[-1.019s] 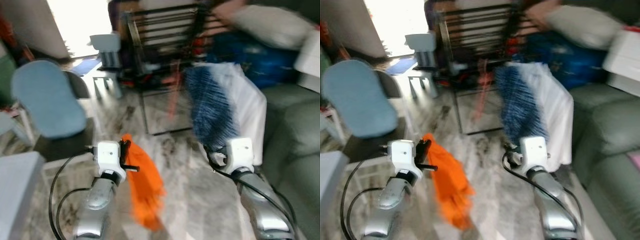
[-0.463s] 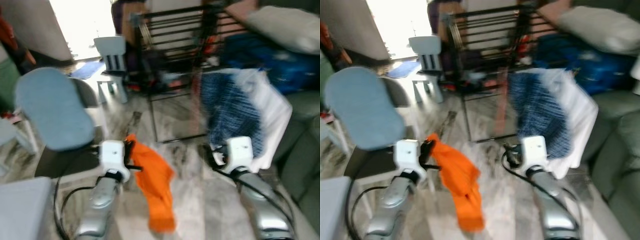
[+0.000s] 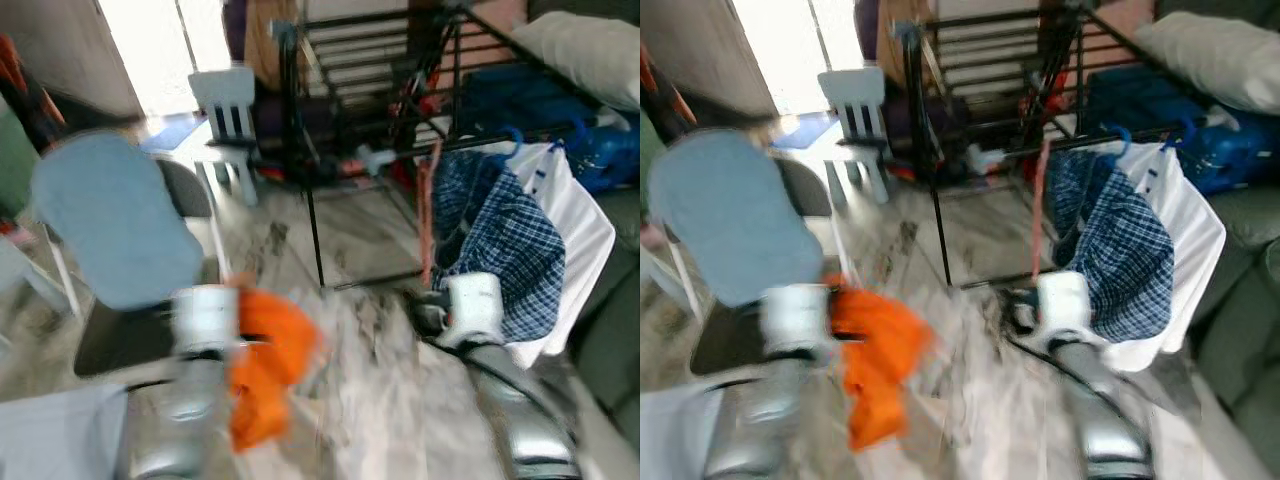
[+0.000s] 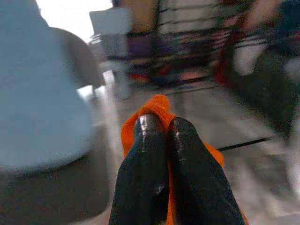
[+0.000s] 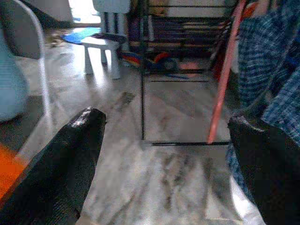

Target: Hang hanger

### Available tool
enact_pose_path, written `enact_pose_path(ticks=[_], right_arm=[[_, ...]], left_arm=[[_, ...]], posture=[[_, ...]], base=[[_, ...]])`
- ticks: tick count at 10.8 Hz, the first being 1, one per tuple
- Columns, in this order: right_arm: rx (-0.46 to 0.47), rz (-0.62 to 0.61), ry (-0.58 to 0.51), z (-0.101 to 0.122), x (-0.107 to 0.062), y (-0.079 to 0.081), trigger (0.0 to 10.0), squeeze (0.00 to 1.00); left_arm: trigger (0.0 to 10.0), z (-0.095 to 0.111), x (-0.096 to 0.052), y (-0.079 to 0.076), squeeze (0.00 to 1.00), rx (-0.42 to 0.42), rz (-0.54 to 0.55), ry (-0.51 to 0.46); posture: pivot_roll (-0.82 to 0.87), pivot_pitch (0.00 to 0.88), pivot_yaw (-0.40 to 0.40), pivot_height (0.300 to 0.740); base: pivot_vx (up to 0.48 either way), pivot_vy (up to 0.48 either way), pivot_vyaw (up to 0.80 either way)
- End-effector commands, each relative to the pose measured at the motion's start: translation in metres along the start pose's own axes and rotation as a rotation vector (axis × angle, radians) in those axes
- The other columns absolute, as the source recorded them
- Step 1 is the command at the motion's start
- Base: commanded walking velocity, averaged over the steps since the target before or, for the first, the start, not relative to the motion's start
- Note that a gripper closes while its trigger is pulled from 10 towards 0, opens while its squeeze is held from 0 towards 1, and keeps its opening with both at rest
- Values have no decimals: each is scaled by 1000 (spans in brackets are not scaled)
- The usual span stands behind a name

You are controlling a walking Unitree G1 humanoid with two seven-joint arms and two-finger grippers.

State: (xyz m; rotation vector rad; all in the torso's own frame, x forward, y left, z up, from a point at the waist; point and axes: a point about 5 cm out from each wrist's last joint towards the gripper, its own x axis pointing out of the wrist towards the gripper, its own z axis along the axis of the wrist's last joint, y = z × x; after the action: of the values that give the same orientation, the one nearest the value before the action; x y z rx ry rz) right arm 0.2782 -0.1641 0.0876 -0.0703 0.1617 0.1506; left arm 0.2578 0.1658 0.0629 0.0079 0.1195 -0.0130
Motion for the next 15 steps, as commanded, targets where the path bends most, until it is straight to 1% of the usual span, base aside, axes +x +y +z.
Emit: enact_pose_path(ticks=[1, 2, 3, 4, 5, 6, 7, 8, 9, 10, 11, 12, 13, 14, 15], right_arm=[[-23, -53, -38, 9, 0, -10, 10000, 0], [2, -93, -59, 11, 0, -15, 10000, 0], [18, -71, -56, 7, -4, -17, 10000, 0], [12, -91, -43, 3, -8, -20, 10000, 0], [1, -106, -15, -4, -14, -23, 10000, 0], [-87, -90, -1, -7, -17, -23, 10000, 0], [-87, -26, -19, -6, -17, -19, 10000, 0], [-88, 7, -18, -2, -13, -17, 10000, 0], [-147, 46, -24, 6, -5, -14, 10000, 0], [-133, 57, -31, 8, -3, -13, 10000, 0], [-130, 60, -20, 2, -1, -10, 10000, 0], [-104, 71, -28, 1, -1, -4, 10000, 0], [-89, 74, -42, 1, -1, 0, 10000, 0], [-62, 56, -53, -1, 0, 0, 10000, 0], [-12, 18, -40, -7, 5, -3, 10000, 0]], left_arm=[[10000, 9, 0, -2, 0, 2, -5, -34], [10000, 6, -11, 6, 0, 18, -2, -11], [10000, 2, -25, 13, 0, 63, -21, -6], [10000, -1, -31, 19, 0, 66, -4, 11], [10000, -5, -37, 21, 0, 62, 26, 31], [10000, -6, -38, 13, 0, 46, 33, 11], [10000, -8, -35, 7, 0, 9, 39, 5], [10000, -9, -30, 3, 0, 12, 19, -5], [10000, -5, -21, 0, 0, 19, 6, -28], [10000, -4, -19, 2, 0, 17, 12, -32], [10000, -3, -19, 5, 0, 16, 22, -37], [10000, -4, -18, 7, 0, 14, 26, -38], [10000, -5, -17, 8, 0, -10, 31, -37], [10000, -7, -13, 8, 0, -26, 46, -28], [10000, -6, -5, 1, 0, -37, 27, -26]], posture=[[-157, 0, 63, 740], [-140, 0, 59, 740], [-130, 0, 62, 740], [-127, 0, 72, 740], [-127, 0, 73, 740], [-131, 0, 62, 740], [-132, 0, 39, 740], [-127, 0, 3, 740], [-128, 0, -36, 740], [-123, 0, -40, 740], [-115, 0, -26, 740], [-117, 0, -9, 740], [-128, 0, 26, 740], [-136, 0, 40, 740], [-147, 0, 58, 740]], base=[[0, 0, 0], [0, 0, 0], [0, 0, 0], [0, 0, 0], [0, 0, 0], [0, 0, 0], [0, 0, 0], [0, 0, 0], [0, 0, 0], [0, 0, 0], [0, 0, 0], [0, 0, 0], [0, 0, 0], [0, 0, 0], [0, 0, 0]])
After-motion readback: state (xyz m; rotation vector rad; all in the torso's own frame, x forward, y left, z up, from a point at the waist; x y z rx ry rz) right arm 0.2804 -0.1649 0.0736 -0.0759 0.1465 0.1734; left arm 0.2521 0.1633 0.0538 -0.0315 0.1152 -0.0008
